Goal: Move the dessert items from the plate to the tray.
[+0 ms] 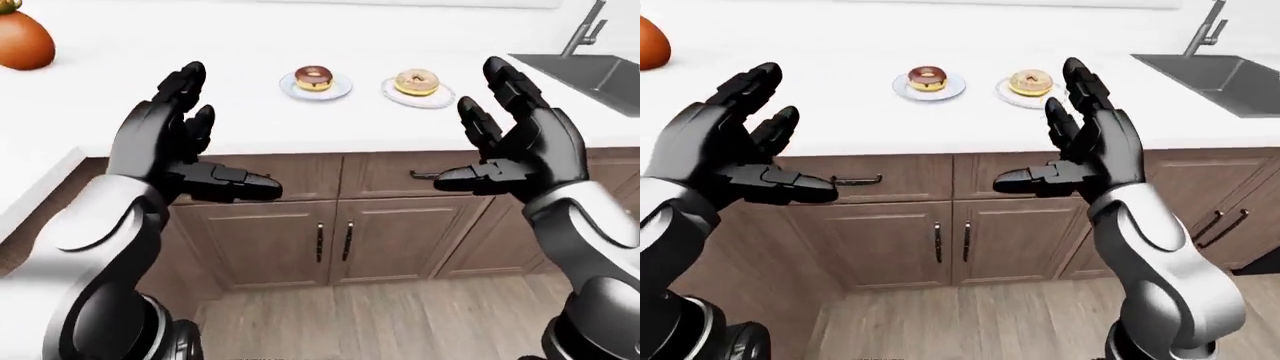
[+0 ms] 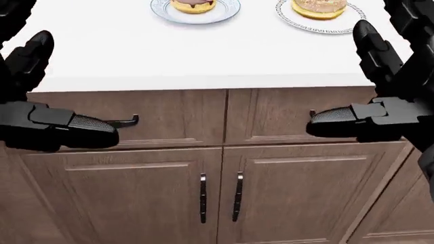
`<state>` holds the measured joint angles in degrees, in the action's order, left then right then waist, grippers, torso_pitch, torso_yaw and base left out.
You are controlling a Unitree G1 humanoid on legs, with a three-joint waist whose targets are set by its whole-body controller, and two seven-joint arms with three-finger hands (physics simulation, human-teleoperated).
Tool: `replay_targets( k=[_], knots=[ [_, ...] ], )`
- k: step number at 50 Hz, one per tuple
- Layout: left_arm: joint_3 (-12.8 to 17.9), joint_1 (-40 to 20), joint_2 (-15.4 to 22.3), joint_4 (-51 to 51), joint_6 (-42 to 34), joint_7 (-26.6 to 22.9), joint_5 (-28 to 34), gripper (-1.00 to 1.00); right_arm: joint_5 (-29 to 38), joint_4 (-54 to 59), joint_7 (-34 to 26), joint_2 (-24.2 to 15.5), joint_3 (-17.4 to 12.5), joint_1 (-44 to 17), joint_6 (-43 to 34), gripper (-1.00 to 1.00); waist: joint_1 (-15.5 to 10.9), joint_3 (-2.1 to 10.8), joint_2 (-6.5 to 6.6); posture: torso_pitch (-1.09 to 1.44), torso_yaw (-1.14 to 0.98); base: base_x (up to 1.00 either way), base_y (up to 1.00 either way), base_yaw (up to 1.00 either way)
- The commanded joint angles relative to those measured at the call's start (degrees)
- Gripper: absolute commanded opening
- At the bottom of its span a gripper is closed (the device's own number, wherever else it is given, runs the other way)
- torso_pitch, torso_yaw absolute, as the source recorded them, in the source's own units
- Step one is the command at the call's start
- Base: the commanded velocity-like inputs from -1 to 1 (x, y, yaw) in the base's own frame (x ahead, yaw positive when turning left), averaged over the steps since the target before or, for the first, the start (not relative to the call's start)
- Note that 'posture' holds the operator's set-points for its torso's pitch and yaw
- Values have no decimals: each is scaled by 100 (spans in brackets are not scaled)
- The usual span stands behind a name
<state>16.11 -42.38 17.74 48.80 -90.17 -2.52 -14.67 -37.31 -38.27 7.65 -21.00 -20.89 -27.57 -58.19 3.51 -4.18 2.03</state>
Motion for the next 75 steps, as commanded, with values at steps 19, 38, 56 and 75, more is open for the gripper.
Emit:
replay_targets(
  k=[19, 38, 56, 75],
  knots=[
    [48, -1192, 425, -291, -231, 22, -4, 100, -567, -65, 333, -786, -104, -666, -90, 100, -384, 169, -155, 0, 0, 18, -30, -58],
    [256, -1243, 616, -332, -230, 660, -959, 100, -609, -160, 279, -858, -73, -778, -125, 100, -495, 169, -747, 0, 0, 15, -50, 33],
    [382, -1481, 919, -647, -232, 1600, -2169, 100, -637, -47, 295, -1024, -169, -929, -334, 100, -305, -14, 153, 0, 0, 41, -9, 6],
    [335, -1896, 1442, -1160, -225, 1875, -2688, 100, -1079, 95, 446, -1552, -311, -1157, -367, 100, -190, -18, -678, 0, 0, 18, -47, 0]
  ],
)
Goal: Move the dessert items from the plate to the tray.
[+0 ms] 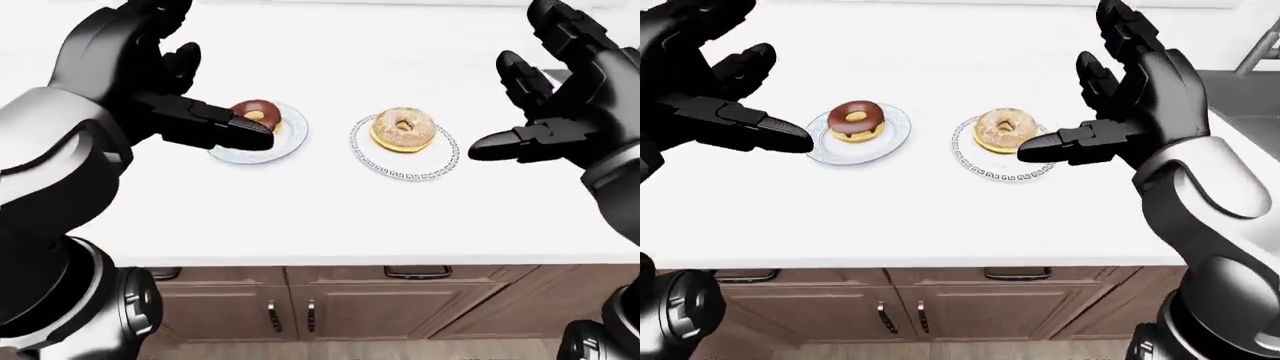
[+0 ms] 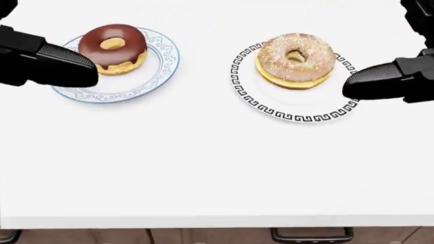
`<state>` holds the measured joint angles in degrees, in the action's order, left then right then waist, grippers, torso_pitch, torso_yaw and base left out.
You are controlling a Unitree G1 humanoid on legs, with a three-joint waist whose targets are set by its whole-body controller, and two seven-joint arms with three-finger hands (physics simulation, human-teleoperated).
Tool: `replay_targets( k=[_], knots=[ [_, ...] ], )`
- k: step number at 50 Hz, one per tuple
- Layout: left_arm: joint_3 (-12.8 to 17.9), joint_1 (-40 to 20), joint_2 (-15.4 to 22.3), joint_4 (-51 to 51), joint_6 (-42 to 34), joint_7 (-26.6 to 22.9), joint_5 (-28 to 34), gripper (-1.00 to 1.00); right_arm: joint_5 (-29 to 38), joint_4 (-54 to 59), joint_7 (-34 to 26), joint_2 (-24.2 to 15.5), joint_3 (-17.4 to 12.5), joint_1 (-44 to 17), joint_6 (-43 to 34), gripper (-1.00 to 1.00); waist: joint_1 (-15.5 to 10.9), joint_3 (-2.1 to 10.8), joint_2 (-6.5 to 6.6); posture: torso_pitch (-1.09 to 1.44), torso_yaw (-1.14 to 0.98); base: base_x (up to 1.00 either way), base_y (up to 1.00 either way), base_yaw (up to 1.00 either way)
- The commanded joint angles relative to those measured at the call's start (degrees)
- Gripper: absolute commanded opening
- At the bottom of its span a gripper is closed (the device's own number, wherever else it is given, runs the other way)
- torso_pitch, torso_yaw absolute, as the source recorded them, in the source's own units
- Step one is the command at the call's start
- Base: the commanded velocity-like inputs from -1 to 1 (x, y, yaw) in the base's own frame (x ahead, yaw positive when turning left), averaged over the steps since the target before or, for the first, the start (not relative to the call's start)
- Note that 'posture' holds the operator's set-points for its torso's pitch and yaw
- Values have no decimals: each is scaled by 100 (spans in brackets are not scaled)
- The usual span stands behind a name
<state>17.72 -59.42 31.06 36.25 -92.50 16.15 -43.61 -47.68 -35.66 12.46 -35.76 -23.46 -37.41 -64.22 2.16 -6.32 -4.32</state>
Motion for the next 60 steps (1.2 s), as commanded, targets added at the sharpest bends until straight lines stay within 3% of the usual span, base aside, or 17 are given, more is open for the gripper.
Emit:
replay_targets(
  k=[1, 7, 8, 9, 10, 12, 15, 17, 18, 20, 24, 33, 40, 44, 48, 52, 60],
  knots=[
    [157, -210, 114, 92, 2, -30, 243, 100, -61, -165, -30, -88, -64, -191, 236, 100, -76, 179, 10, 0, 0, 0, 0, 0],
    [103, -397, 250, -40, 0, -149, 319, 100, -181, -166, -5, -215, -99, -248, 206, 100, -184, 197, 104, 0, 0, 0, 0, 0],
    [93, -456, 290, -87, 0, -123, 272, 100, -233, -167, 23, -233, -132, -276, 183, 100, -203, 299, 130, 0, 0, -24, 6, 0],
    [83, -475, 304, -100, 0, -100, 244, 100, -277, -146, 50, -254, -154, -293, 170, 100, -260, 518, 125, 0, 0, -24, 6, 0],
    [75, -474, 304, -97, 0, -89, 239, 100, -293, -129, 54, -276, -159, -286, 197, 100, -260, 574, 132, 0, 0, -23, 0, 0],
    [45, -467, 293, -87, 0, -75, 247, 100, -371, -122, 81, -337, -220, -252, 205, 100, -207, 382, 203, 0, 0, 0, 0, 0],
    [2, -439, 293, -77, 0, -140, 341, 100, -439, -108, 95, -417, -237, -200, 256, 100, -177, 338, 344, 0, 0, 0, 0, 0],
    [-53, -472, 308, -118, 0, -238, 464, 100, -490, -98, 130, -448, -237, -204, 270, 100, -119, 418, 504, 0, 0, 0, 0, 0],
    [-96, -486, 298, -126, 0, -298, 550, 100, -507, -102, 154, -455, -230, -194, 277, 100, -149, 334, 358, 0, 0, 0, 0, 0],
    [-301, -442, 280, -251, 200, -439, 811, 100, -519, -98, 176, -465, -213, -168, 304, 100, -179, 389, 325, 0, 0, 0, 0, 0],
    [-649, -445, 234, -529, 525, -772, 1344, 100, -352, -64, 117, -475, -155, -46, 403, 100, -230, 367, 238, 0, 0, 0, 0, 0],
    [-1380, -703, -131, -1065, 870, -1638, 2702, 100, -175, -40, 85, -495, -272, 29, 322, 100, -296, 349, 155, 0, 0, 0, 0, 0],
    [-2102, -854, -608, -2477, 2105, -2564, 4397, 100, 52, -1, -48, -401, -249, 119, 426, 100, -332, 349, 119, 0, 0, 0, 0, 0],
    [-2077, -917, -1197, -3353, 2928, -3053, 5386, 100, 192, 16, -115, -309, -185, 128, 463, 100, -348, 364, 89, 0, 0, 0, 0, 0],
    [-1905, -945, -1673, -4234, 3796, -3184, 6100, 100, 324, 15, -197, -229, -153, 112, 453, 100, -342, 387, 55, 0, 0, 0, 0, 0],
    [-1759, -1101, -1912, -5128, 4503, -3157, 6442, 100, 439, 12, -261, -149, -133, 131, 463, 100, -336, 422, 32, 0, 0, 0, 0, 0],
    [-1722, -992, -2127, -5720, 5006, -3142, 6785, 100, 544, 6, -343, -80, -154, 105, 420, 100, -313, 475, 28, 0, 0, 0, 0, 0]
  ],
)
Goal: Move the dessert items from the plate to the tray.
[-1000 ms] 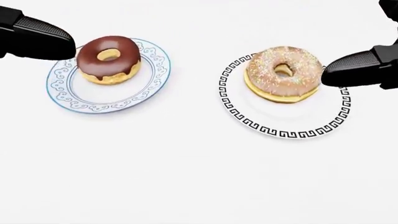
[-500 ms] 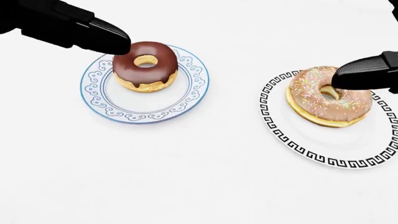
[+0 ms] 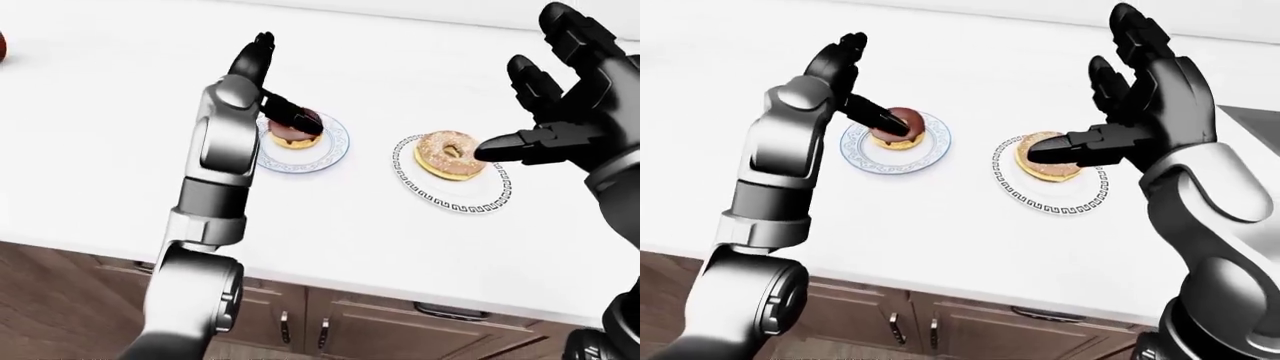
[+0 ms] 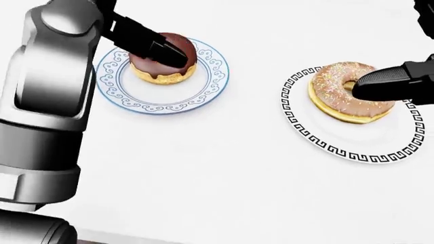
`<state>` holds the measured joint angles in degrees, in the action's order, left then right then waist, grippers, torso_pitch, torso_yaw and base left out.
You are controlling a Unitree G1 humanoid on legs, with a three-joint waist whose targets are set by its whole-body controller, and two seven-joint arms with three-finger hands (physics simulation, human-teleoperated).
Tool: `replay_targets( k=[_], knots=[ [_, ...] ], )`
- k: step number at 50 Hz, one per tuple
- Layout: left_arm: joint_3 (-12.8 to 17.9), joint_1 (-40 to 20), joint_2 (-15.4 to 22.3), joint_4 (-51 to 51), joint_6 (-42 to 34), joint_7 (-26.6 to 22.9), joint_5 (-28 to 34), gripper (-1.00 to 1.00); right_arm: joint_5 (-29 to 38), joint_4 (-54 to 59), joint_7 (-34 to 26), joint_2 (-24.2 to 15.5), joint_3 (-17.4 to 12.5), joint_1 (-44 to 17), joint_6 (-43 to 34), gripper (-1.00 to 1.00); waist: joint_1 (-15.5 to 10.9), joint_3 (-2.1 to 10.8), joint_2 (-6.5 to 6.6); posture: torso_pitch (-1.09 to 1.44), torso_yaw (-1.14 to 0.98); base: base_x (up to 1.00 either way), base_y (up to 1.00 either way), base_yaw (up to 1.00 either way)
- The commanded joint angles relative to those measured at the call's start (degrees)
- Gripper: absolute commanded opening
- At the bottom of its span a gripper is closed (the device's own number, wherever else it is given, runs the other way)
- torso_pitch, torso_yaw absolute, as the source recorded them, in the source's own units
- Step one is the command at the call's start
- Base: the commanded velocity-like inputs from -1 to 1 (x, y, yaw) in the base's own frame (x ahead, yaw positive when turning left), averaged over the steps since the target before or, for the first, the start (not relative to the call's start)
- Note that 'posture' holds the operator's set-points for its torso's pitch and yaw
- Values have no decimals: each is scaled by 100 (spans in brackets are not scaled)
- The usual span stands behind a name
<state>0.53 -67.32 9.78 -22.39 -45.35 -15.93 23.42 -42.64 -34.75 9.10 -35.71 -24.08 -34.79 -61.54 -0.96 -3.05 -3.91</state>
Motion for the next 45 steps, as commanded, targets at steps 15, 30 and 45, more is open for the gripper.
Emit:
replay_targets(
  k=[15, 30, 45],
  knots=[
    [-28, -157, -263, -958, 1234, 571, 192, 100, 341, -103, -178, 171, 39, -53, 275, 100, 4, 228, -20, 0, 0, 0, 0, 0],
    [-8, -196, -257, -1872, 2004, 936, 244, 100, 537, -74, -366, 271, 2, 49, 345, 100, 10, 274, 8, 0, 0, 0, 0, 0],
    [-46, -61, -219, -2015, 2281, 954, 454, 69, 597, -108, -416, 320, -30, 56, 309, 100, 17, 271, 31, 0, 0, 0, 0, 0]
  ],
)
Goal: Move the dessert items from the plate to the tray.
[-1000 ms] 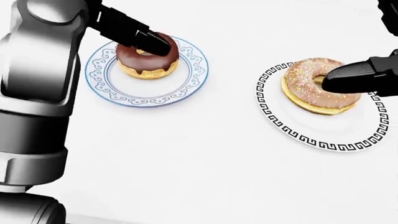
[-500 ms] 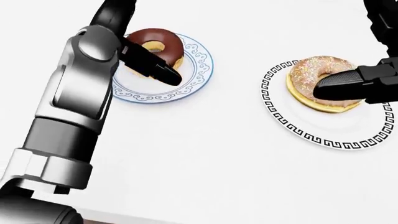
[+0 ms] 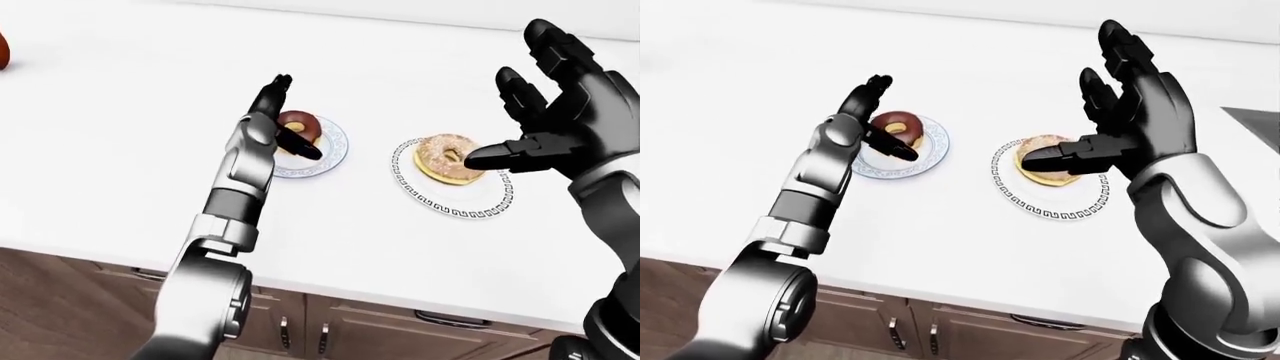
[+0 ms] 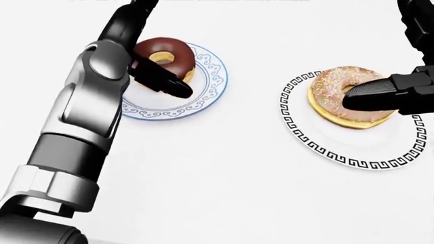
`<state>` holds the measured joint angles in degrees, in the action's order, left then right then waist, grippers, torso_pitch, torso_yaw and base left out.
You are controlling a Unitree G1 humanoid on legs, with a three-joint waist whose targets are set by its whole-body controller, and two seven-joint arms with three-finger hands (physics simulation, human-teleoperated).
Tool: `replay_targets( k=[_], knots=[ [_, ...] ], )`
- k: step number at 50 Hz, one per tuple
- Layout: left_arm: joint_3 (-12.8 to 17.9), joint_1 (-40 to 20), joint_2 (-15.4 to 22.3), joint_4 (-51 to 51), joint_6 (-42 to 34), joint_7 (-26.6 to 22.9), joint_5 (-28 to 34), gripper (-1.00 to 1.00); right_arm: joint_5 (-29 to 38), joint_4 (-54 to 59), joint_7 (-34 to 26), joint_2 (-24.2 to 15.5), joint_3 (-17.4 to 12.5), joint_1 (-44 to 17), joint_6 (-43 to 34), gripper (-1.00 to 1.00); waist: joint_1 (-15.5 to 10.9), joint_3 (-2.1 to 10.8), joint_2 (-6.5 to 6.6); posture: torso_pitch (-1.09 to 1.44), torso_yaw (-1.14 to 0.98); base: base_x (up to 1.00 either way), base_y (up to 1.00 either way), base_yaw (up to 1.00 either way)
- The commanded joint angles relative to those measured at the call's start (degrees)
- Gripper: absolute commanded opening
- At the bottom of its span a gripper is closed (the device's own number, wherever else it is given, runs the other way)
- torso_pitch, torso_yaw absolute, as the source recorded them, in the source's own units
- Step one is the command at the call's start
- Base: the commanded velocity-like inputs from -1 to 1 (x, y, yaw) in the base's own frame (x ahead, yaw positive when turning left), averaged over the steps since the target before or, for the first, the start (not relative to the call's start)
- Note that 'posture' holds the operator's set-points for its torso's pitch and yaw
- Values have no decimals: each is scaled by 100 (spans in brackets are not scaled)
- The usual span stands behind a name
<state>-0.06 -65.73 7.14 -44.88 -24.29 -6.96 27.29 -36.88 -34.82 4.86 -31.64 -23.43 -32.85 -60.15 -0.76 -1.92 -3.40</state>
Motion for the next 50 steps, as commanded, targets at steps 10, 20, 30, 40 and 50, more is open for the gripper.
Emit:
replay_targets(
  k=[10, 20, 30, 40, 50],
  knots=[
    [15, -105, 73, 399, 172, -40, 230, 51, -12, -139, 24, -93, -132, -136, 131, 100, 4, 151, -15, 0, 0, 0, 0, 0],
    [-165, 24, 183, 55, 803, 182, 756, 40, 3, -101, 8, -116, -115, -123, 175, 100, 3, 150, -14, 0, 0, 0, 0, 0],
    [-108, 98, 110, -102, 1231, 354, 1278, 20, 69, -98, -52, -83, -113, -38, 247, 100, 13, 171, -11, 0, 0, 0, 0, 0],
    [-185, 171, 118, -51, 1590, 573, 1745, -15, 113, -131, -78, -43, -123, -29, 226, 100, 20, 176, 0, 0, 0, 0, 0, 0],
    [-75, 105, 96, 830, 1376, 296, 1775, -27, -28, -150, -35, -185, -236, -128, 84, 100, 28, 157, 6, 0, 0, 0, 0, 0]
  ],
)
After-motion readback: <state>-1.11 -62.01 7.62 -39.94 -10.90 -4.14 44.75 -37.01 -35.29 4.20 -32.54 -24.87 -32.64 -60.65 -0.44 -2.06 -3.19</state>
